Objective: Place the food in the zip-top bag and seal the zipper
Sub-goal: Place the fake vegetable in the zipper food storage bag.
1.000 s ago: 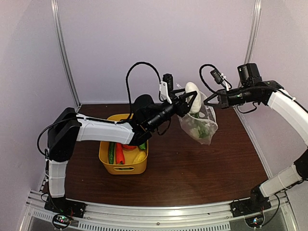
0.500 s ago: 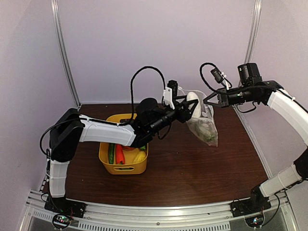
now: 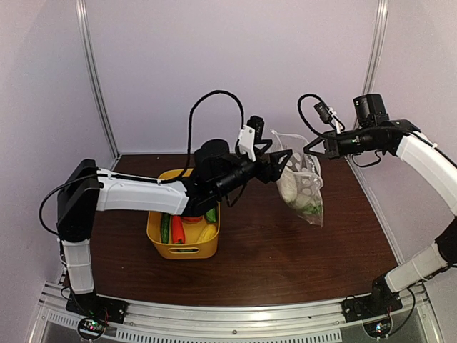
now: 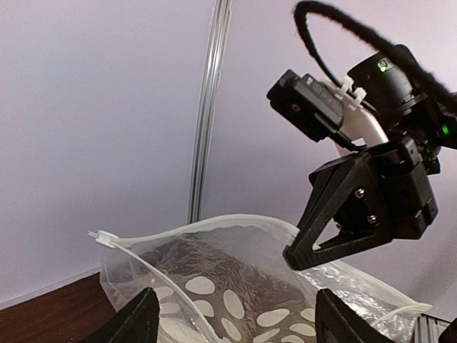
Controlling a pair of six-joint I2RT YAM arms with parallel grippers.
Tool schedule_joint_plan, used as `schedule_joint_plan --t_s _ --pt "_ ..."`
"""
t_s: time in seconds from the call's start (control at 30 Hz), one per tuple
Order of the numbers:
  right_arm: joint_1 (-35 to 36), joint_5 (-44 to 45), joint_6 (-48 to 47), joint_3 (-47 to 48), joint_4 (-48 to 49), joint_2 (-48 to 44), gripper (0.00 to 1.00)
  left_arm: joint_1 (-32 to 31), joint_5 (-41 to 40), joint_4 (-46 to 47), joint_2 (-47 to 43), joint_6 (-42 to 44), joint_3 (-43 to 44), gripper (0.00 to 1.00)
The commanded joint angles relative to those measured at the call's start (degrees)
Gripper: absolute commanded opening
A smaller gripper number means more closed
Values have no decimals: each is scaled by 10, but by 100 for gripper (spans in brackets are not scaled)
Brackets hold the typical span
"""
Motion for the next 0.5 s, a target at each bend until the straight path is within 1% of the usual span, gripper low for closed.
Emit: schedule_joint_plan --t_s 0.0,0.07,0.17,0.2,0.3,0.4,0.47 --pt "-4 68 -24 -15 7 3 0 -2 -39 -11 -118 87 -58 77" --pt "-6 82 -39 -22 7 2 0 -2 -92 -70 -155 113 -78 79" --pt "-6 105 -47 -32 11 -3 0 -1 -131 -134 -212 155 -132 81" --pt "-6 112 -49 -36 11 -5 0 -1 -149 -156 -230 157 -148 82" --pt "-6 139 -56 -44 12 -10 0 4 -207 -266 -281 142 -171 83" --pt "-7 158 -63 -51 13 -13 0 15 -275 -423 -305 99 -162 80" --pt "-6 165 -66 -53 14 -13 0 35 -290 -524 -315 56 -152 78"
